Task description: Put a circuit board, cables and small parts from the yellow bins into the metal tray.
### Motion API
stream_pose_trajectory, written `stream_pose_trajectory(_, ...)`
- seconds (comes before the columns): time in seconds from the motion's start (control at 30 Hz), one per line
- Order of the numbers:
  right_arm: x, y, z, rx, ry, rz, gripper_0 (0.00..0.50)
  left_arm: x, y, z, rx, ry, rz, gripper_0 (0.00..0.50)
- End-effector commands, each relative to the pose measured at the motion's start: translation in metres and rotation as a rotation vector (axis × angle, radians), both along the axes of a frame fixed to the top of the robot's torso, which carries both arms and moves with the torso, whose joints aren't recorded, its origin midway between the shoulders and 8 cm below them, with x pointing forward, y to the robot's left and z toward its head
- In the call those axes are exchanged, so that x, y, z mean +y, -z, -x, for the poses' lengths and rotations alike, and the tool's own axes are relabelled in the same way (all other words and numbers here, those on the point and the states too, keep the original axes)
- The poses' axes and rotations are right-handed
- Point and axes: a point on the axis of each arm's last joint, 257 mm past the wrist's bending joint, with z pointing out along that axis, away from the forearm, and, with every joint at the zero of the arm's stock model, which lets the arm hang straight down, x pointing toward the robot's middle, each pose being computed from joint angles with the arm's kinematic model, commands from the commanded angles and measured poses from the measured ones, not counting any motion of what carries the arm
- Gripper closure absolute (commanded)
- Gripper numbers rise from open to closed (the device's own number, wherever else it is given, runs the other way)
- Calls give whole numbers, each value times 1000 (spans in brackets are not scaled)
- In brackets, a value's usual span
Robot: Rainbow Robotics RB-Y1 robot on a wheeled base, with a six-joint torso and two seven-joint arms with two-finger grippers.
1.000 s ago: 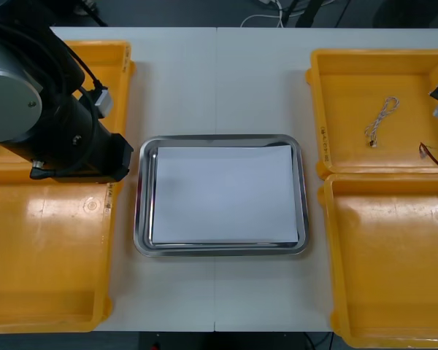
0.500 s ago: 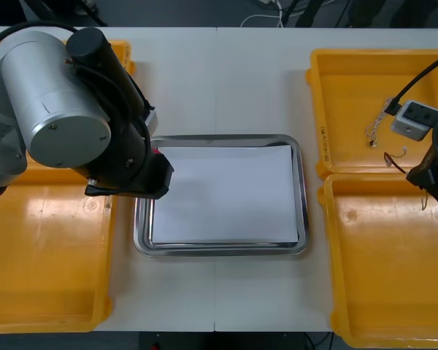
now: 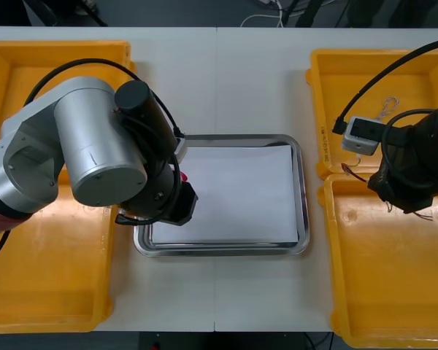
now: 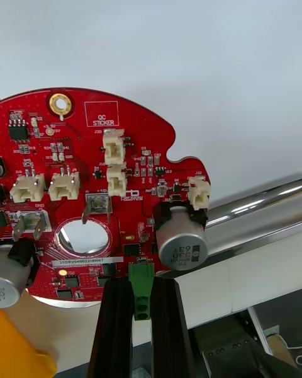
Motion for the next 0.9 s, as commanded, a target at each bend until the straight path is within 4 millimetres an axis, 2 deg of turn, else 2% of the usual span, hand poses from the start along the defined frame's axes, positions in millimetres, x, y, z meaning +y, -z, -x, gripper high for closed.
stream_pose_trajectory(0.03,18,-13,2,-32,-53,4,500,-19,-7,-9,-48,45,-2,500)
stream_pose_trajectory(0.47,23,-15,1,-38,-108,84,500,-30,27,-10,-38,53,3,500)
stream_pose_trajectory(0.7,25,-14,0,-42,-116,102,500,-26,45,-11,-20,35,-6,500)
stream_pose_trajectory(0.9,27,-13,-1,-42,-123,115,500,-22,51,-12,-25,33,-10,500)
